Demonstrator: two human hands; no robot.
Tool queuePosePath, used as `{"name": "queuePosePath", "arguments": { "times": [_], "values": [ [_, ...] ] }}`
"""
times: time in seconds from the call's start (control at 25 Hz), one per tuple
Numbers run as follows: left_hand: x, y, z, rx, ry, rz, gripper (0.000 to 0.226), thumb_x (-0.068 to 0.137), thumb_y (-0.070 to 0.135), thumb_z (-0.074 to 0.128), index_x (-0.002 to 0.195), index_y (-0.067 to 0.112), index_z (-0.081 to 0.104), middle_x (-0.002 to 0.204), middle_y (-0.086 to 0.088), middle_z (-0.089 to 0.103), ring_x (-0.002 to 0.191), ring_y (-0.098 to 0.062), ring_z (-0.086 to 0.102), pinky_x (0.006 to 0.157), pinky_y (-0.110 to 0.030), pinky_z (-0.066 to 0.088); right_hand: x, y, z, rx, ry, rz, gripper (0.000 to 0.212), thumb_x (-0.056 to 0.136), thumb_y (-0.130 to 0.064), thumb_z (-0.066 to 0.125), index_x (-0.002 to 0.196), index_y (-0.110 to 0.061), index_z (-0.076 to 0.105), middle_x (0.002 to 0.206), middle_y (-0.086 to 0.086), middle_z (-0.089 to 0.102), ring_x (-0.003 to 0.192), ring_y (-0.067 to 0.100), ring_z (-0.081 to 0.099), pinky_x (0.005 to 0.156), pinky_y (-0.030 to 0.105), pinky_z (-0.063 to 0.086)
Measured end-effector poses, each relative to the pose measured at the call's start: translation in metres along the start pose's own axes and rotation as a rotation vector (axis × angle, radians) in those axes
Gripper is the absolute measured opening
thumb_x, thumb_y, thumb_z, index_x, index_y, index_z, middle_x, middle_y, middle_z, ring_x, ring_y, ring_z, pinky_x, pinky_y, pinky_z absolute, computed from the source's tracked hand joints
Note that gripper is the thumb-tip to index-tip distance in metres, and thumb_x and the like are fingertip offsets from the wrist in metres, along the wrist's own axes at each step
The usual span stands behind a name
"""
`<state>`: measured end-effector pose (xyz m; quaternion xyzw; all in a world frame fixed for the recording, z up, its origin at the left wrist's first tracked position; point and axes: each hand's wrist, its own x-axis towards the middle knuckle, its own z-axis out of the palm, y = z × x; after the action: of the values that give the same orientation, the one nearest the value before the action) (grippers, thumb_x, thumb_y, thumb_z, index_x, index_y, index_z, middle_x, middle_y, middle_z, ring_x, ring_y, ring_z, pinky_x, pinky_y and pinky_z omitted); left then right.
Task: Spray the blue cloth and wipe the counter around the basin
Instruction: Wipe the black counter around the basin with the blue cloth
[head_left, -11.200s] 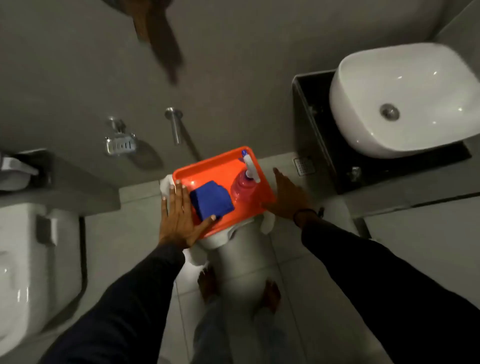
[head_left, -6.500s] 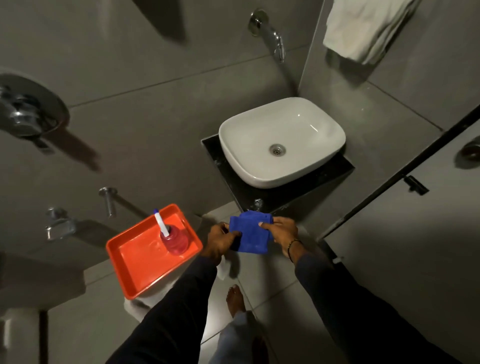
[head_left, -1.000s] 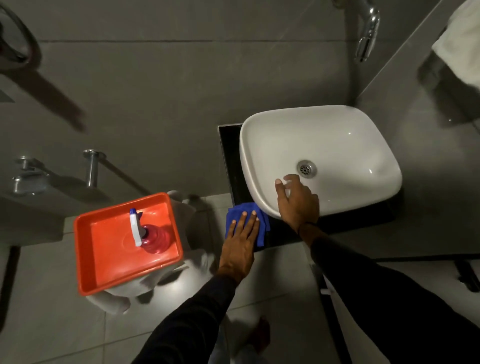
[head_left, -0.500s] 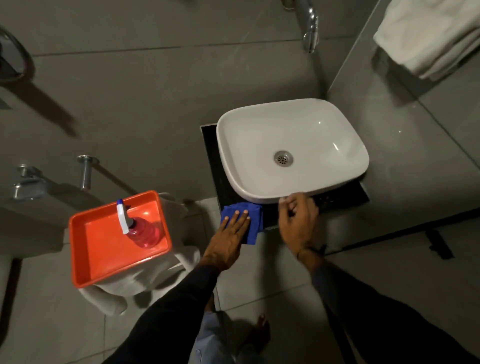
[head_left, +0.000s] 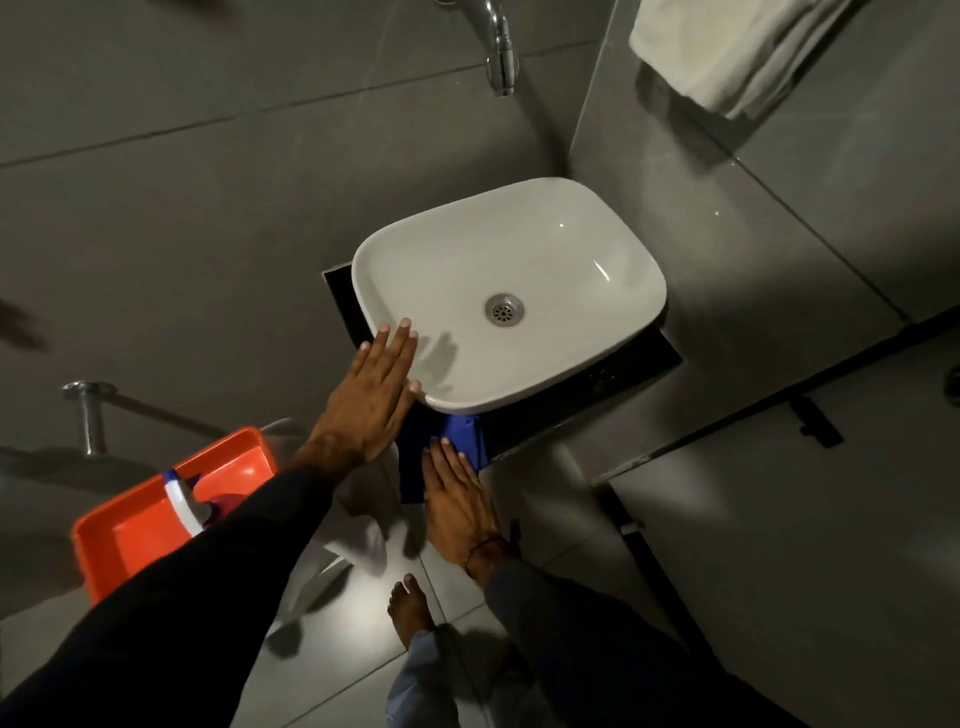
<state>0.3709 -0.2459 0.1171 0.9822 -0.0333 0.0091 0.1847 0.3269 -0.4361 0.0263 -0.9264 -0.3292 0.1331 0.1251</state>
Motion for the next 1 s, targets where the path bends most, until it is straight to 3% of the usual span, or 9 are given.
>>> {"name": "queuePosePath", "arguments": {
  "times": [0.12, 0.28, 0.44, 0.76, 1.0],
  "values": [
    [0.009, -0.006, 0.002, 0.090, -0.103, 0.095, 0.067, 0.104, 0.049, 0.011, 0.160, 0.015, 0.002, 0.170, -0.005, 0.000, 0.156, -0.024, -0.006, 0.127, -0.049, 0.007, -0.006, 0.006, 0.008, -0.006, 0.027, -0.012, 0.081, 0.090, -0.021, 0.057, 0.158, -0.007, 0.017, 0.167, 0.012, 0.017, 0.156, 0.026, 0.012, 0.126, 0.040, 0.013],
    [0.009, -0.008, 0.006, 0.117, -0.102, 0.084, 0.066, 0.104, 0.048, 0.015, 0.160, 0.014, 0.004, 0.170, -0.004, 0.001, 0.156, -0.022, -0.005, 0.127, -0.050, 0.009, -0.008, 0.011, 0.003, 0.049, 0.077, -0.025, 0.065, 0.097, -0.025, 0.043, 0.157, -0.010, 0.024, 0.166, 0.007, 0.023, 0.155, 0.022, 0.017, 0.125, 0.036, 0.008],
    [0.008, -0.003, 0.006, 0.108, -0.098, 0.054, 0.065, 0.104, 0.046, 0.017, 0.160, 0.015, 0.003, 0.170, -0.003, 0.000, 0.156, -0.020, -0.007, 0.127, -0.050, 0.008, -0.008, 0.032, -0.005, 0.106, 0.063, -0.042, 0.059, 0.099, -0.028, 0.033, 0.155, -0.012, 0.031, 0.165, 0.004, 0.028, 0.154, 0.022, 0.022, 0.126, 0.038, 0.018],
    [0.010, 0.004, 0.018, 0.111, -0.053, -0.092, 0.067, 0.101, 0.044, 0.018, 0.159, 0.010, 0.012, 0.170, -0.006, 0.005, 0.156, -0.025, -0.001, 0.124, -0.054, 0.012, -0.009, 0.138, -0.039, 0.162, 0.070, -0.089, 0.063, 0.094, -0.029, 0.026, 0.153, -0.011, 0.039, 0.162, 0.002, 0.034, 0.152, 0.022, 0.028, 0.124, 0.040, 0.024],
    [0.007, 0.013, 0.023, 0.227, -0.012, -0.113, 0.067, 0.103, 0.044, 0.013, 0.158, 0.004, 0.014, 0.168, -0.012, 0.011, 0.155, -0.032, 0.008, 0.122, -0.056, 0.017, 0.003, 0.263, -0.073, 0.140, 0.083, 0.007, 0.062, 0.090, -0.027, 0.032, 0.148, -0.012, 0.047, 0.157, 0.002, 0.043, 0.147, 0.023, 0.038, 0.120, 0.042, 0.034]
  ]
}}
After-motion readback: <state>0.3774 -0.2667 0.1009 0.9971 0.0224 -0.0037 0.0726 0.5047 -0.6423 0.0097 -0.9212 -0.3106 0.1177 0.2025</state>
